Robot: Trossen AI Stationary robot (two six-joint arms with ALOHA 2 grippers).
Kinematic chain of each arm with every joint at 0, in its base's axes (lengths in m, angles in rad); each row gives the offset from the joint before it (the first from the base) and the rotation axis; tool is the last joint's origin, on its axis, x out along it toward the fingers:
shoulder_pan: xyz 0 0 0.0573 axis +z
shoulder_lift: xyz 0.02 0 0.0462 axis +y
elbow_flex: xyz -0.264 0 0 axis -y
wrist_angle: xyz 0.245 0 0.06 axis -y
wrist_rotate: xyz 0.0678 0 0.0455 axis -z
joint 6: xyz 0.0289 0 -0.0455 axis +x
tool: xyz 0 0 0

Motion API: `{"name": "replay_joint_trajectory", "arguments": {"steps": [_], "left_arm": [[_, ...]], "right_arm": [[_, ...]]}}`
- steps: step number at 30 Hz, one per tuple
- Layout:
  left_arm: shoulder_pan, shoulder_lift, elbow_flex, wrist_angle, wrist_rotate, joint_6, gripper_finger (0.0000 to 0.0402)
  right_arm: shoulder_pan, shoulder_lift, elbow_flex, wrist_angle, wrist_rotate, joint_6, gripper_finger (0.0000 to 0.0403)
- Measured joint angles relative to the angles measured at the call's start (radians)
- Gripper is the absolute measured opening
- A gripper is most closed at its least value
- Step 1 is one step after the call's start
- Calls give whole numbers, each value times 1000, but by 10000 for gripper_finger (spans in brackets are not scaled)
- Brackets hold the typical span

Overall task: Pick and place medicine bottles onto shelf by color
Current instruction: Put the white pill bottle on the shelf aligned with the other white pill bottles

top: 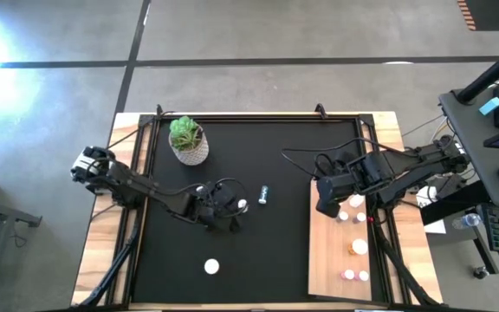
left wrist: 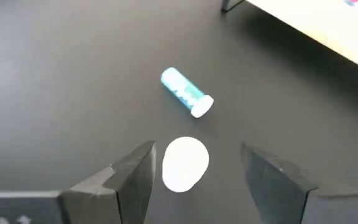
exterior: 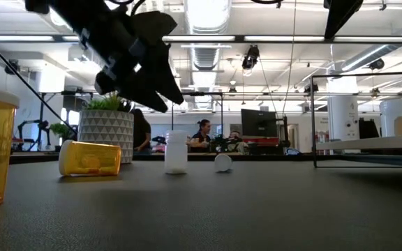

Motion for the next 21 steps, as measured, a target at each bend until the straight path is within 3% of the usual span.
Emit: {"name": "replay_joint_trajectory", "arguments": {"steps": [7, 15, 21], "left_arm": [[-18, 0, -93, 81, 7, 147, 217], [-25, 0, -173, 241, 8, 312, 217], [-15, 1, -245, 331, -7, 356, 217]], "right_arm": [[0, 0, 0, 49, 25, 4, 217], [-22, 43, -23, 344, 49, -134, 217], [-84, 134, -31, 458, 50, -213, 217]]}}
